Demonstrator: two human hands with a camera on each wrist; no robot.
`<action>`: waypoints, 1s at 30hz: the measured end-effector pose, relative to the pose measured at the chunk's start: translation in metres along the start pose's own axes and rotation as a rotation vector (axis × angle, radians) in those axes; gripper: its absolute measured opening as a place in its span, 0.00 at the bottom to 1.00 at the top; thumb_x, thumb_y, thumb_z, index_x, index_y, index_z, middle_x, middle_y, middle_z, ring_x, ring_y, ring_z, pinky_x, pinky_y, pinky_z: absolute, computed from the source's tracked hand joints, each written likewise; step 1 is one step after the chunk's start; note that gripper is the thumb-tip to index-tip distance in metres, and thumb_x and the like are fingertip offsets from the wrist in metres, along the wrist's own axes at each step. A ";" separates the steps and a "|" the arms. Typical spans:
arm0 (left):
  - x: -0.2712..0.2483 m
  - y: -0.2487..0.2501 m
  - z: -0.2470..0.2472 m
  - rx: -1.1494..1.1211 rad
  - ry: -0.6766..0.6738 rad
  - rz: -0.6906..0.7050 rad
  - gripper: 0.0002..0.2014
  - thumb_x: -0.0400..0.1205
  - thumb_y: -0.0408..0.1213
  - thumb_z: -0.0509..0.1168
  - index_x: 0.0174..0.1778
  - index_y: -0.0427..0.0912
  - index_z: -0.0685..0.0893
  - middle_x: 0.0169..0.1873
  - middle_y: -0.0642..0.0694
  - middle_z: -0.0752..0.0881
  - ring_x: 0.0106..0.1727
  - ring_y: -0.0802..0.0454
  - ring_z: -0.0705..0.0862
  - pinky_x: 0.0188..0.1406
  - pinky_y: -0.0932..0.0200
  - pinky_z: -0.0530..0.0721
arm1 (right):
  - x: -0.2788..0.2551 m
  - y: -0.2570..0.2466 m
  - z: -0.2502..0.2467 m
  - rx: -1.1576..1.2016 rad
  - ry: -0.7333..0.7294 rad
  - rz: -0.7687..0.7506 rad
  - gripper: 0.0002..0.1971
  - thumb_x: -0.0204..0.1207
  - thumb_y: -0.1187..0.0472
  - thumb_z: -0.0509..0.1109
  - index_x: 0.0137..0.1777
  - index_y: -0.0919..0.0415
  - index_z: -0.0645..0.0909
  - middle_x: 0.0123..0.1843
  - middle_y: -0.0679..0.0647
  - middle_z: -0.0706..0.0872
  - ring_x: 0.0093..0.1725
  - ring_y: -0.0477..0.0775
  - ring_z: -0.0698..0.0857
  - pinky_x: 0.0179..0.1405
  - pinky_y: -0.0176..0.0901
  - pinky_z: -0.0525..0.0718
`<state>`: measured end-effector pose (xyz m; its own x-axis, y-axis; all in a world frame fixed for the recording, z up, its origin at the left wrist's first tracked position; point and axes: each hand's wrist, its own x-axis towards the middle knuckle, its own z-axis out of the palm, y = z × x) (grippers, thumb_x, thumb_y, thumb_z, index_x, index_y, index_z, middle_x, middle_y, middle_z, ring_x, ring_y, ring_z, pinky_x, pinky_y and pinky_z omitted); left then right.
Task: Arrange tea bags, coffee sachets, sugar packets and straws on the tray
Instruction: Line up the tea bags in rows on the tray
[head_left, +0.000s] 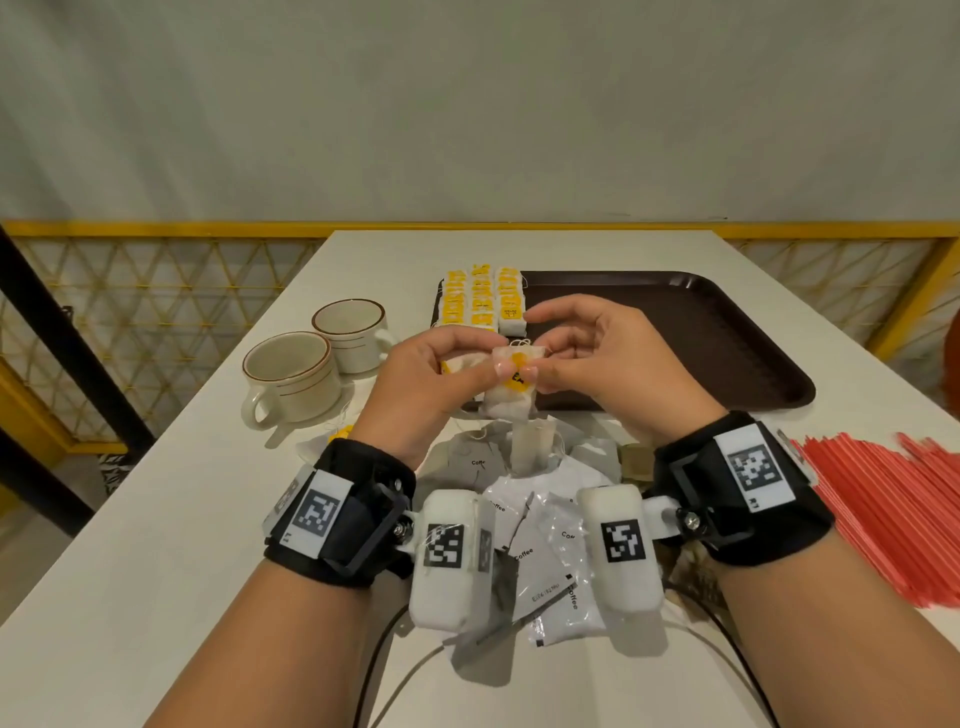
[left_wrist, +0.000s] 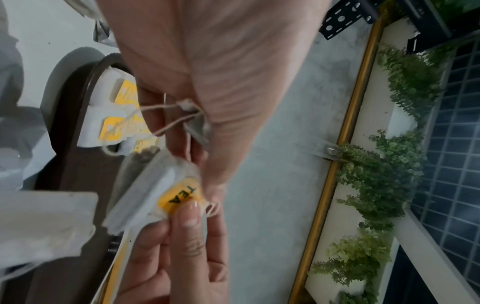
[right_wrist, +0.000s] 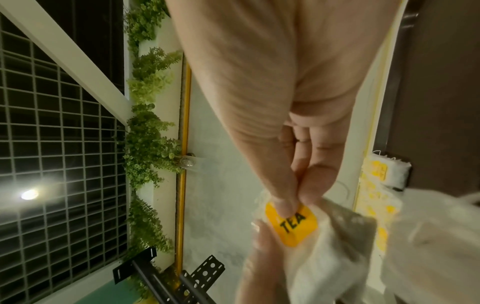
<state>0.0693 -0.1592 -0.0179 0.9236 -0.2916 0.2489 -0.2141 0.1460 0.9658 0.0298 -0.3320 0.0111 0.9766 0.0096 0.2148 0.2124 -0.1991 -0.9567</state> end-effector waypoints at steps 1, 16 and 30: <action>0.000 -0.001 -0.001 0.035 0.010 -0.002 0.09 0.68 0.33 0.77 0.42 0.45 0.88 0.44 0.48 0.90 0.43 0.54 0.87 0.35 0.66 0.82 | 0.001 0.001 0.000 0.012 0.003 0.020 0.19 0.67 0.74 0.78 0.57 0.61 0.83 0.42 0.68 0.85 0.38 0.55 0.86 0.41 0.44 0.90; 0.011 -0.015 -0.013 0.080 0.265 -0.033 0.09 0.72 0.29 0.75 0.42 0.48 0.87 0.47 0.46 0.89 0.47 0.52 0.85 0.46 0.58 0.81 | -0.001 0.005 -0.001 -0.306 -0.269 0.130 0.09 0.78 0.68 0.69 0.54 0.56 0.82 0.33 0.54 0.81 0.29 0.50 0.84 0.31 0.43 0.85; 0.010 -0.014 -0.010 0.121 0.257 0.004 0.09 0.72 0.29 0.76 0.42 0.47 0.87 0.44 0.51 0.89 0.47 0.55 0.84 0.45 0.60 0.80 | 0.000 0.003 0.001 -0.174 -0.166 -0.059 0.04 0.74 0.62 0.74 0.46 0.54 0.89 0.51 0.60 0.87 0.43 0.49 0.84 0.44 0.39 0.85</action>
<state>0.0847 -0.1548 -0.0296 0.9696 -0.0397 0.2412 -0.2402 0.0288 0.9703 0.0301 -0.3320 0.0083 0.9578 0.1843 0.2207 0.2746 -0.3591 -0.8920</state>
